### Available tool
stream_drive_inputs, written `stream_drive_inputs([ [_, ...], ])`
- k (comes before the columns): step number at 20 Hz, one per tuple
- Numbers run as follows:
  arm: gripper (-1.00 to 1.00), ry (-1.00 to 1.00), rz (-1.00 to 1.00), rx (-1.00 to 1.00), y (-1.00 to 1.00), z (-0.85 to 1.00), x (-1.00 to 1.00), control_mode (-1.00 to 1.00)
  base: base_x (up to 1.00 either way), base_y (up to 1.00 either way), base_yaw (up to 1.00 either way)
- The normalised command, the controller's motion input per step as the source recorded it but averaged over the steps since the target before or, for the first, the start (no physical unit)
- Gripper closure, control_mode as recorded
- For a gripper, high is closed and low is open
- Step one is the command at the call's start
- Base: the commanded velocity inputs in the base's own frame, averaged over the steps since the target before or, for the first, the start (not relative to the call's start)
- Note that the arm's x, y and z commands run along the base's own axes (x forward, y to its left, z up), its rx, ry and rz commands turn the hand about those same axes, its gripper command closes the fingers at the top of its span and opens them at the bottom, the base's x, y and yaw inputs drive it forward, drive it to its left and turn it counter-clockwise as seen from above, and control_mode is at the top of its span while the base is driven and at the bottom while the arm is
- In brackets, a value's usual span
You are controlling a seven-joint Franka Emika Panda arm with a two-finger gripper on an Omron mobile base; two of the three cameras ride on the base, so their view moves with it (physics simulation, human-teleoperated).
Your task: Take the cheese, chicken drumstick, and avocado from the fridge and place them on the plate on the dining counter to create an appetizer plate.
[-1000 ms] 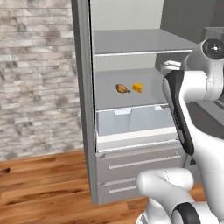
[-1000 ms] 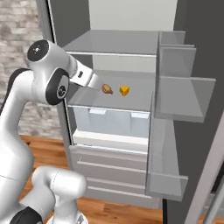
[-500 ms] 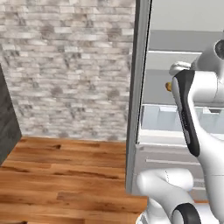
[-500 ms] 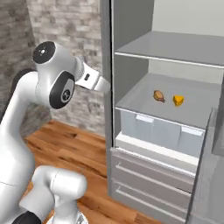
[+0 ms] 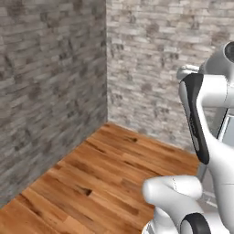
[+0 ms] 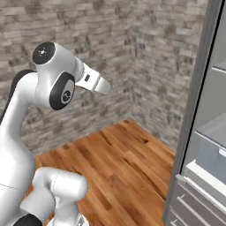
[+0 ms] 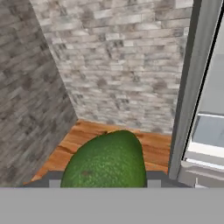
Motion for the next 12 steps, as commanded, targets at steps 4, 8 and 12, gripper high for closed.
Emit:
stream_drive_inputs([
  [4, 1.00, 0.00, 0.00, 0.00, 0.00, 0.00, 0.00, 1.00, -0.14, 0.48, 0.67],
  [8, 1.00, 0.00, 0.00, 0.00, 0.00, 0.00, 0.00, 1.00, -0.08, 0.27, 0.72],
  [12, 1.00, 0.00, 0.00, 0.00, 0.00, 0.00, 0.00, 1.00, -0.13, 0.21, 0.80],
])
